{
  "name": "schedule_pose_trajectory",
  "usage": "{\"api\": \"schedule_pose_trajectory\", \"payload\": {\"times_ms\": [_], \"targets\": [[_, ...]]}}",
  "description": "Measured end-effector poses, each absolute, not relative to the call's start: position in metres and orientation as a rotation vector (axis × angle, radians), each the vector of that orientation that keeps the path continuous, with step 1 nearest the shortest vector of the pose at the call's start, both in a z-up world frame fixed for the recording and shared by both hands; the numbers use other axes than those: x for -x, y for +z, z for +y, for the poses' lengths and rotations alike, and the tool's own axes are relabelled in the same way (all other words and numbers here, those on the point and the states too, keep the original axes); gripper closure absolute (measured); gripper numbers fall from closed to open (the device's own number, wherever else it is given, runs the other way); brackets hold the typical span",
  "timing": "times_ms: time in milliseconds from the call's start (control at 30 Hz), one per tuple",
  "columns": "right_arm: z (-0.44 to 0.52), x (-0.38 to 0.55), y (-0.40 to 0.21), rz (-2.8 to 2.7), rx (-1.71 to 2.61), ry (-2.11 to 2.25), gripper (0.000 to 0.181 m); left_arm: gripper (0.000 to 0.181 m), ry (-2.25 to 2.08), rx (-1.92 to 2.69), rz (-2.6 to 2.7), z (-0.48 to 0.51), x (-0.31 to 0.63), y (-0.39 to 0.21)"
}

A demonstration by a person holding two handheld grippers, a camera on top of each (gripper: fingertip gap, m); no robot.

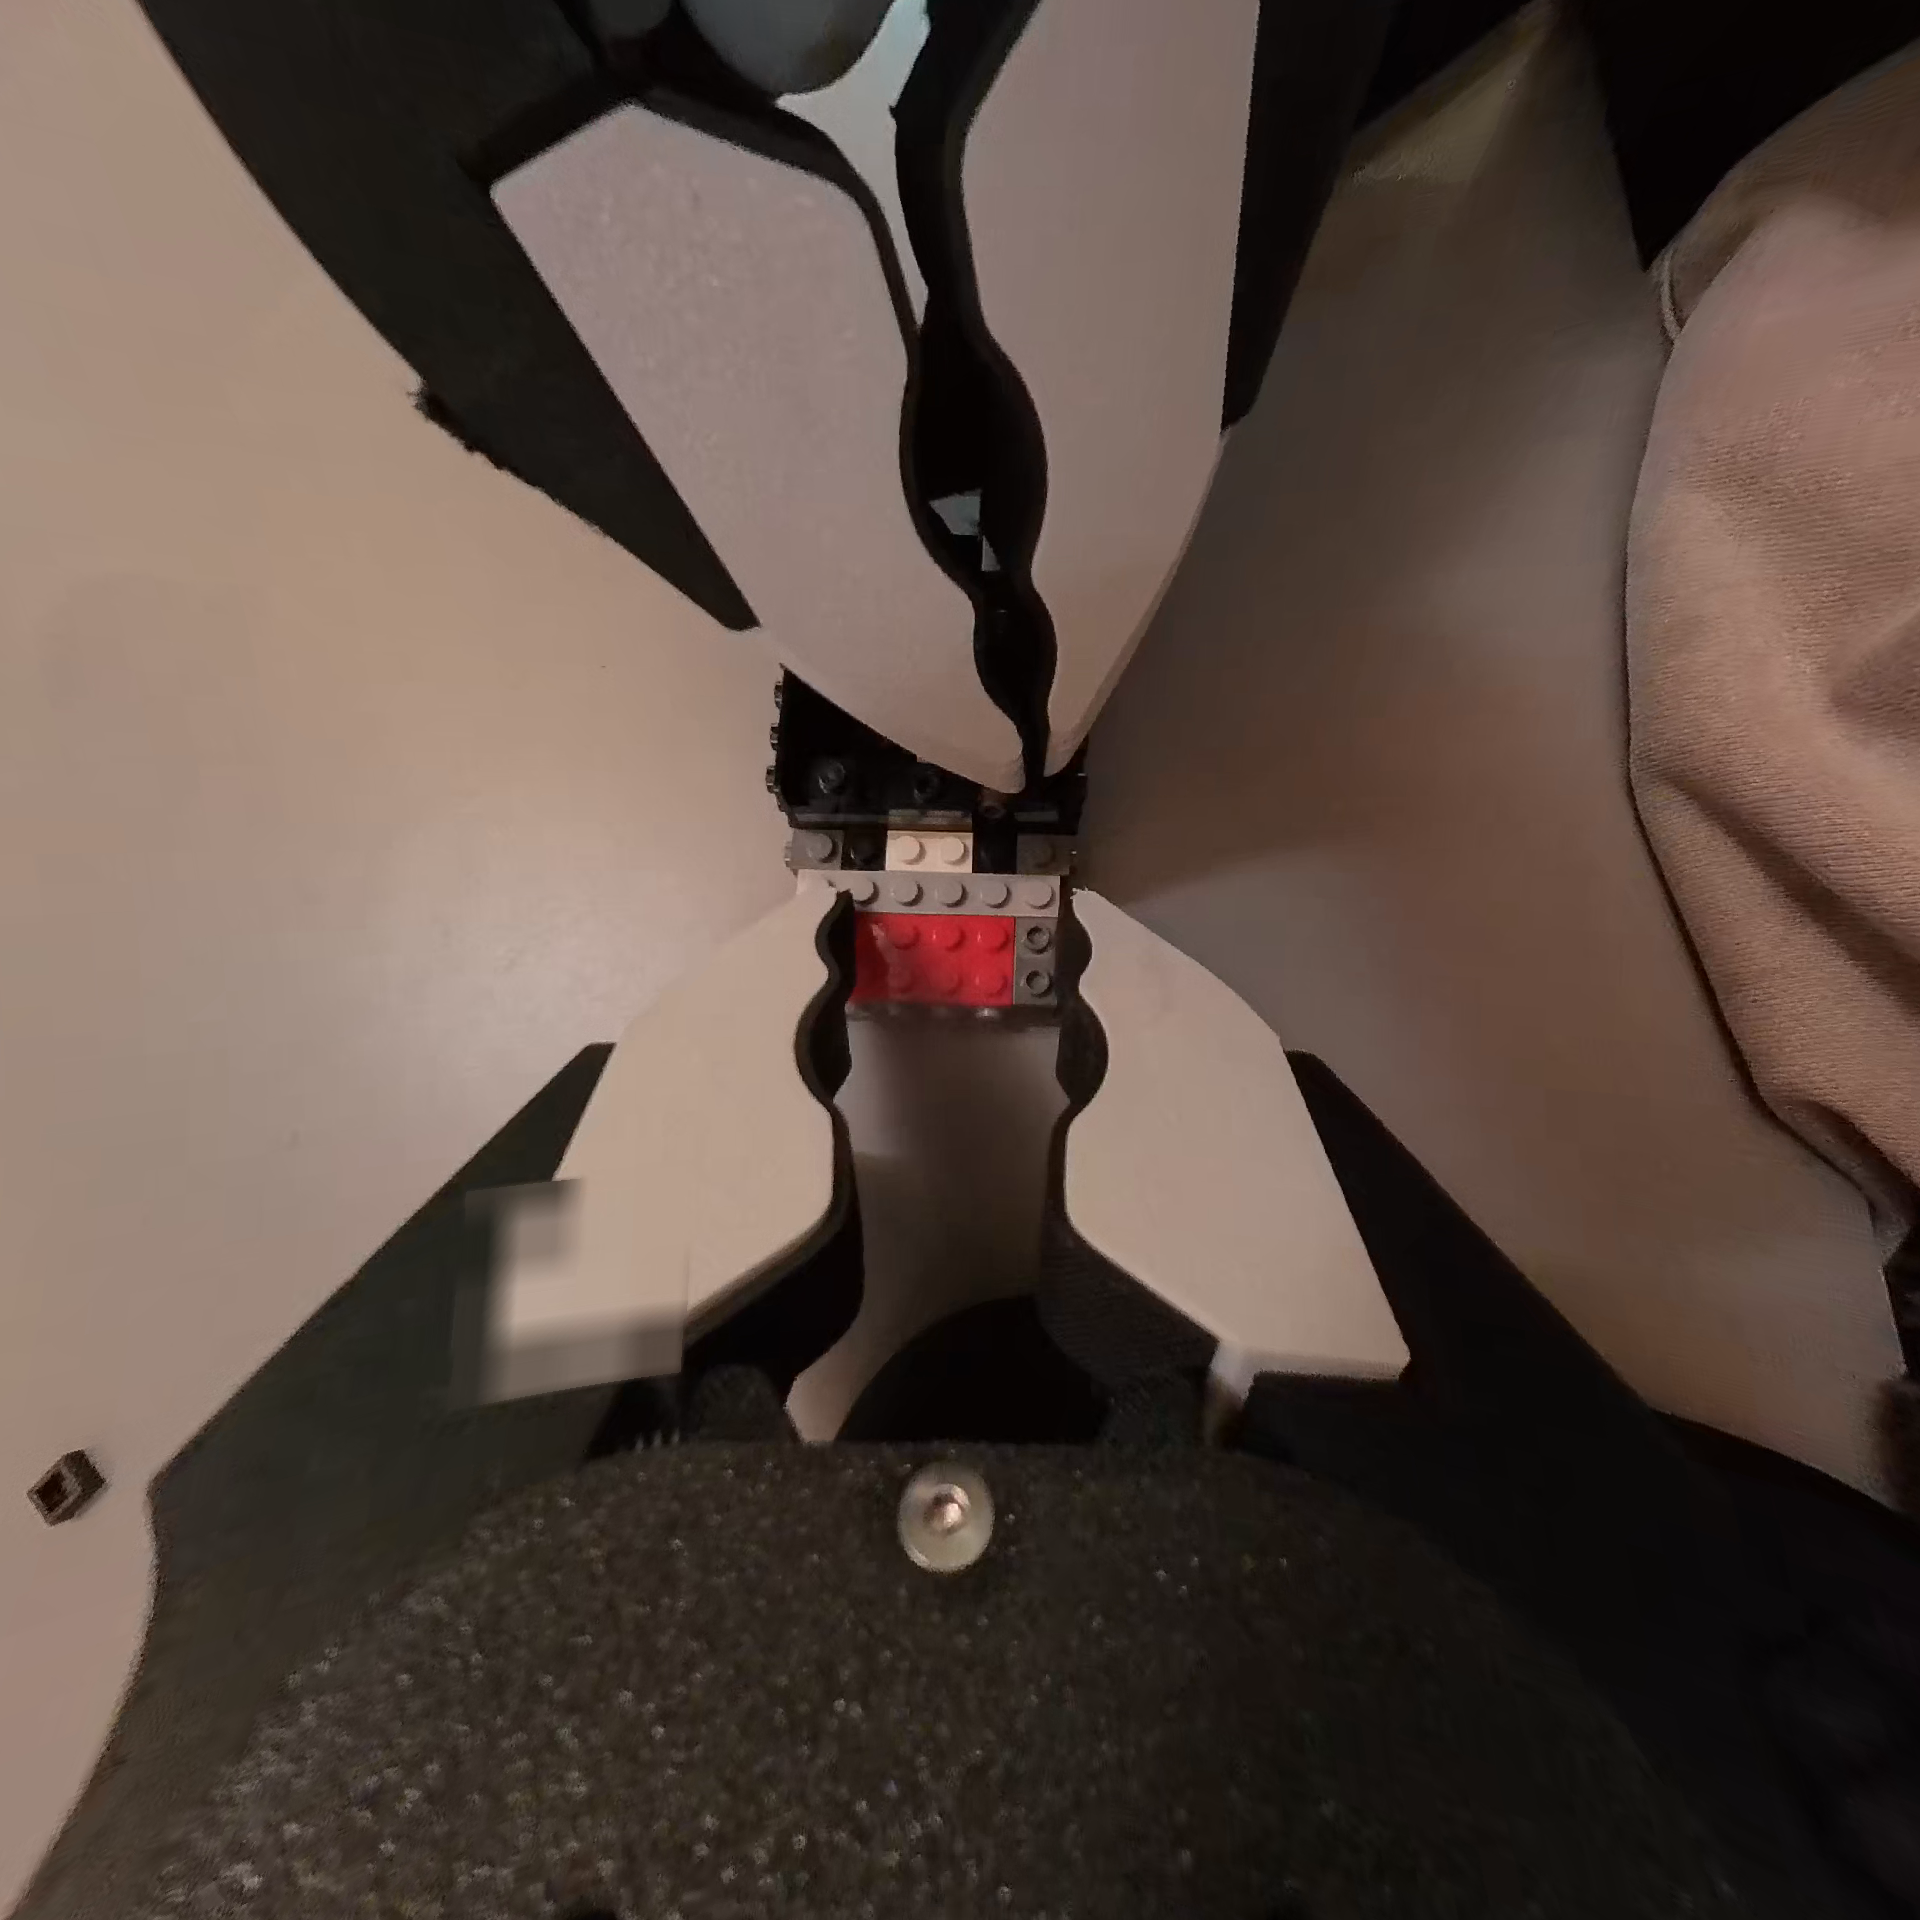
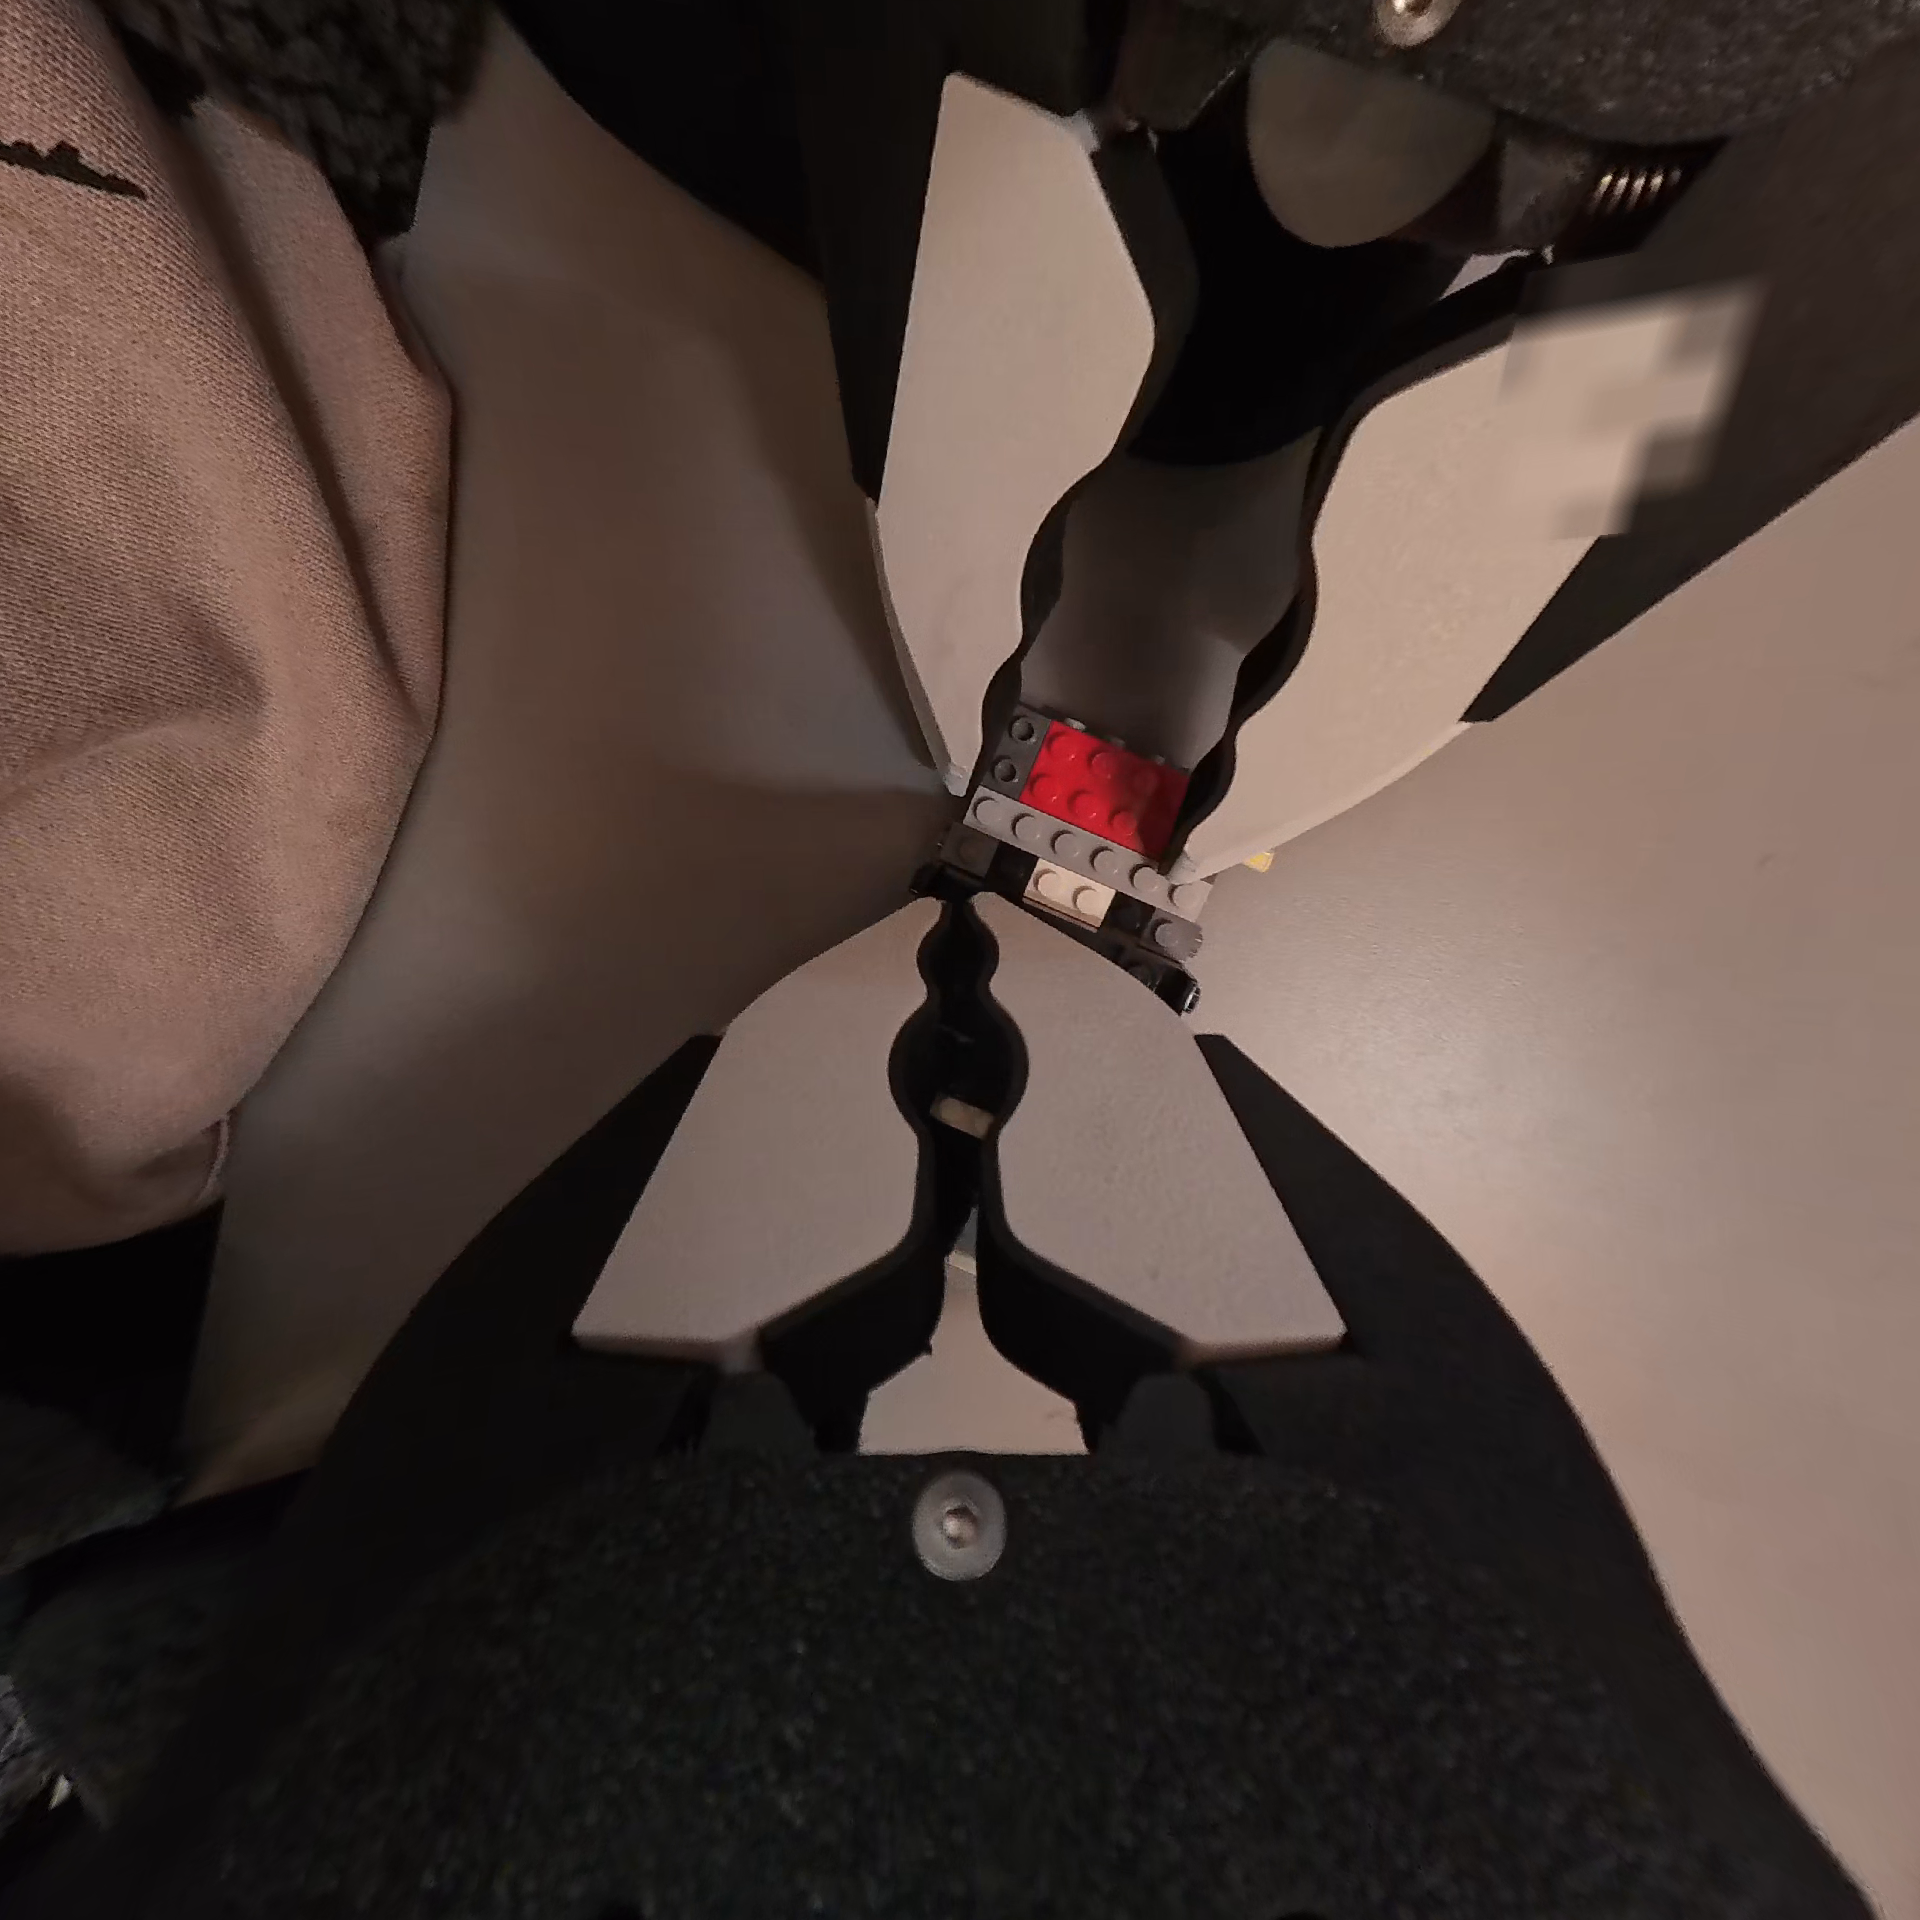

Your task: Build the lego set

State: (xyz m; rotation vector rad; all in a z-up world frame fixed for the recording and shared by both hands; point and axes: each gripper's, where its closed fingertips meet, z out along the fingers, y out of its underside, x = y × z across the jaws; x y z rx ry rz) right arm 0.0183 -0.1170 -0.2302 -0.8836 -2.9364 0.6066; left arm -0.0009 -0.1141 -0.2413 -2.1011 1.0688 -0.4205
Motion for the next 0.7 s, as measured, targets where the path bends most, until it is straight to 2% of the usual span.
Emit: {"api": "schedule_pose_trajectory", "payload": {"times_ms": [33,467,700], "targets": [[-0.117,-0.019,-0.23,-2.939,0.891,0.61,0.181,0.145,-0.42,2.098,1.069,-0.114,0.001,-0.241],[-0.118,-0.018,-0.231,-2.998,0.773,0.534,0.181,0.145,-0.444,2.069,1.077,-0.118,0.001,-0.239],[-0.118,-0.018,-0.232,-3.02,0.769,0.525,0.181,0.136,-0.494,2.089,1.066,-0.129,0.008,-0.232]]}}
